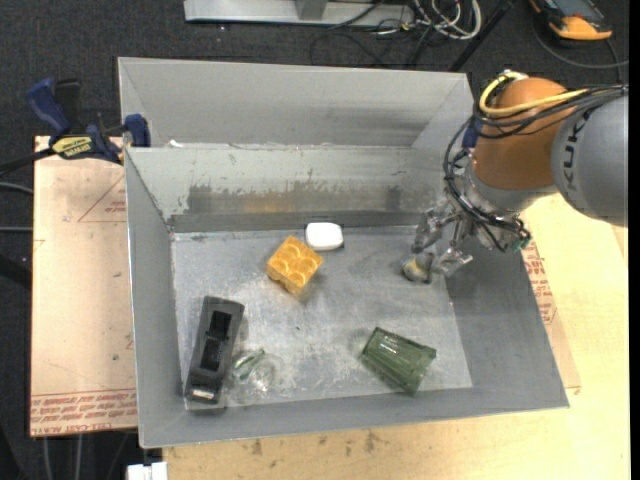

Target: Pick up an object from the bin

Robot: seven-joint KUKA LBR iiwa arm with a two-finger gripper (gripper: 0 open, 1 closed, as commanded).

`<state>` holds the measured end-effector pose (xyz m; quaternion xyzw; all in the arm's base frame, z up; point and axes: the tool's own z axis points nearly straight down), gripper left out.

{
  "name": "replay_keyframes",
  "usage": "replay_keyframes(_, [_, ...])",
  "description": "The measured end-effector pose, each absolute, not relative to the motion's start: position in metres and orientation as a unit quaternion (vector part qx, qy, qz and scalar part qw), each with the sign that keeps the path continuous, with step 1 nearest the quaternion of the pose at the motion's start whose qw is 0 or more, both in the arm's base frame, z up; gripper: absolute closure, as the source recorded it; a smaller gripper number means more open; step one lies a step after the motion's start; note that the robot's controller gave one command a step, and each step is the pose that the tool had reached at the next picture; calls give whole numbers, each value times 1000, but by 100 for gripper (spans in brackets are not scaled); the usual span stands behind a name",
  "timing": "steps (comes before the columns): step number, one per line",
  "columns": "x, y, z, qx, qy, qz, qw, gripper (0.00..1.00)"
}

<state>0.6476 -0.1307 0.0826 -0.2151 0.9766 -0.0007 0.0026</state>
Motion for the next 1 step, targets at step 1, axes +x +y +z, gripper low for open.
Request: replay_keyframes(1, [646, -130, 86, -215, 977, 0, 1, 100])
